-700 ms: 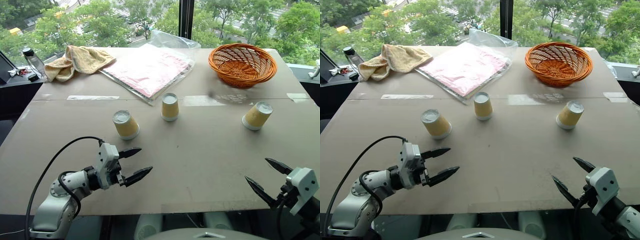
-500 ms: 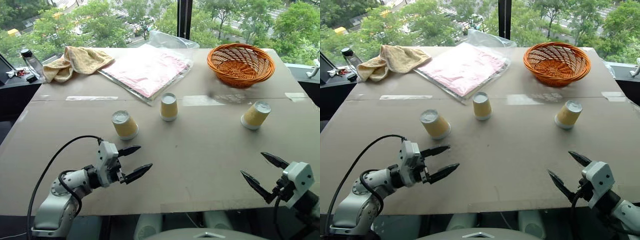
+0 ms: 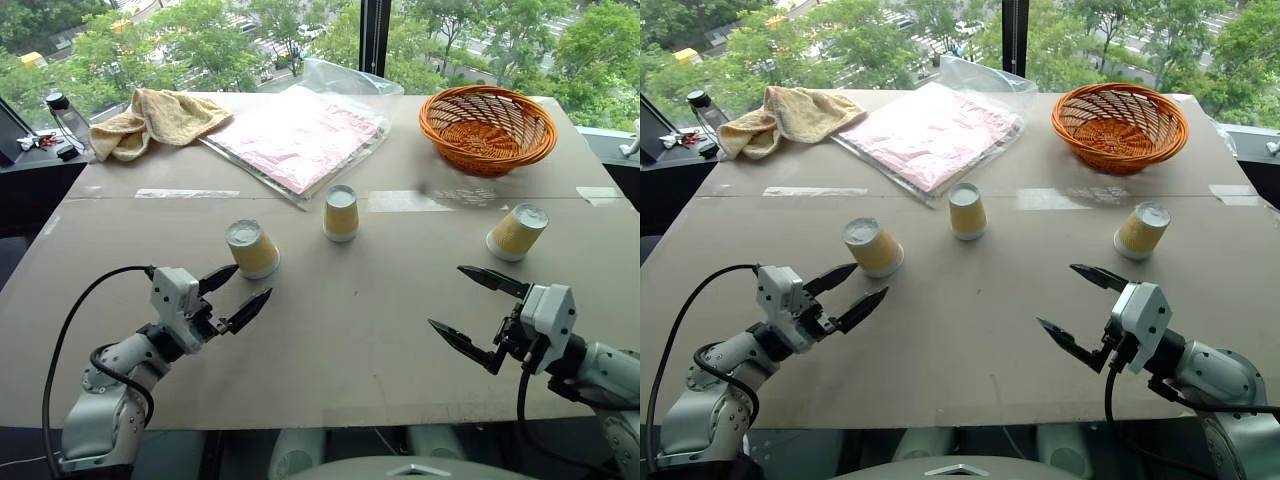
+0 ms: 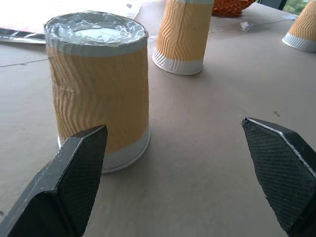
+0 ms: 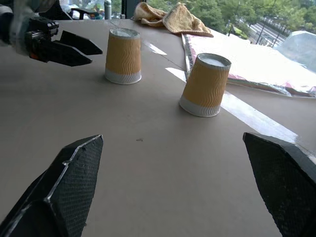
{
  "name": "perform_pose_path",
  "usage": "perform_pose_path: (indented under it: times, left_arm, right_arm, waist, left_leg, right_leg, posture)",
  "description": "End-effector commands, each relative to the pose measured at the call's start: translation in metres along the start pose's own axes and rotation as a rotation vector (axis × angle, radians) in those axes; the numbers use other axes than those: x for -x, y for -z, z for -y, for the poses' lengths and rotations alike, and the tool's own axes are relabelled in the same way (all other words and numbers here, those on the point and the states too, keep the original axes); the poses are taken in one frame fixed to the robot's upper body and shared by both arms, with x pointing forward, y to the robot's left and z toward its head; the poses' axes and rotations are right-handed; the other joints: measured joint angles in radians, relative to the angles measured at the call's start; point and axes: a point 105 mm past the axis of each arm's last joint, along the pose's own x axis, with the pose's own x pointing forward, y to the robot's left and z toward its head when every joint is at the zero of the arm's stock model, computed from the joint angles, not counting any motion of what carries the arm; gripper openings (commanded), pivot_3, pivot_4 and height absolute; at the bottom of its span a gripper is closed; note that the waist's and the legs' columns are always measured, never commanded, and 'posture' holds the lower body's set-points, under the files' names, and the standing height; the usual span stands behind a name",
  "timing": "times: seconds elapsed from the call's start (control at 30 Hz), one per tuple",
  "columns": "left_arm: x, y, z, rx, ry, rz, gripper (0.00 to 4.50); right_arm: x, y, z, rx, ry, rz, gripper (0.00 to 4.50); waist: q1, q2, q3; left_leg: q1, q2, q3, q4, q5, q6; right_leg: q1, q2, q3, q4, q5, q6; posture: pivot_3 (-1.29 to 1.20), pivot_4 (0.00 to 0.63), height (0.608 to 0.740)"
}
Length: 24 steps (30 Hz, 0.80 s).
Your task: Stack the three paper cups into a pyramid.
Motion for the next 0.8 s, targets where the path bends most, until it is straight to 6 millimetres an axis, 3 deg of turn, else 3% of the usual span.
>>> perform_pose_path:
  times: [0.03, 0.27, 0.5, 0.6, 0.67, 0.8]
  left_arm:
    - [0.005, -0.015, -0.015, -0.032, -0.039, 0.036, 4.5]
    - [-0.021, -0.033, -0.03, -0.089, -0.019, 0.042, 4.5]
    - [-0.043, -0.034, -0.033, -0.124, 0.08, -0.004, 4.5]
    - [-0.053, -0.038, -0.032, -0.129, 0.126, 0.004, 3.7]
    - [-0.056, -0.04, -0.029, -0.138, 0.157, 0.005, 2.7]
    - [-0.064, -0.048, -0.014, -0.148, 0.277, 0.036, 2.15]
  right_arm:
    - [-0.001, -0.016, -0.014, 0.01, -0.089, 0.058, 4.48]
    - [0.002, -0.014, -0.019, 0.004, -0.09, 0.047, 4.48]
    - [0.007, -0.013, -0.021, -0.001, -0.045, 0.026, 4.48]
    - [0.009, -0.012, -0.022, -0.008, -0.02, 0.019, 4.5]
    - [0.01, -0.012, -0.022, -0.011, -0.004, 0.015, 4.5]
    - [0.013, -0.011, -0.024, -0.016, 0.025, 0.0, 4.5]
  waist:
    - [0.001, -0.001, 0.0]
    - [0.002, -0.002, -0.001]
    - [-0.004, -0.002, 0.0]
    - [0.0, -0.002, 0.0]
    - [0.0, -0.002, 0.0]
    - [-0.001, -0.002, 0.0]
  left_leg:
    - [0.0, 0.0, 0.0, 0.0, 0.0, 0.0]
    - [0.0, 0.0, 0.0, 0.001, 0.0, 0.0]
    - [0.0, 0.0, 0.0, 0.0, 0.0, 0.0]
    - [-0.001, 0.0, -0.001, 0.0, 0.0, 0.0]
    - [-0.001, 0.0, -0.001, 0.0, 0.0, 0.0]
    - [-0.001, 0.0, -0.001, 0.001, 0.0, 0.0]
  right_leg:
    - [0.0, 0.0, 0.0, 0.0, 0.0, 0.0]
    - [0.0, 0.0, -0.001, 0.0, 0.0, 0.0]
    - [0.0, 0.0, 0.0, 0.0, 0.003, -0.001]
    - [0.0, 0.0, -0.001, 0.0, 0.002, -0.001]
    - [0.0, 0.0, -0.001, 0.0, 0.002, -0.001]
    - [0.0, 0.0, -0.001, 0.0, 0.003, -0.001]
  posture:
    - [0.0, 0.15, 0.74]
    - [0.0, 0.15, 0.74]
    - [0.0, 0.15, 0.74]
    - [0.0, 0.15, 0.74]
    - [0.0, 0.15, 0.74]
    - [0.0, 0.15, 0.74]
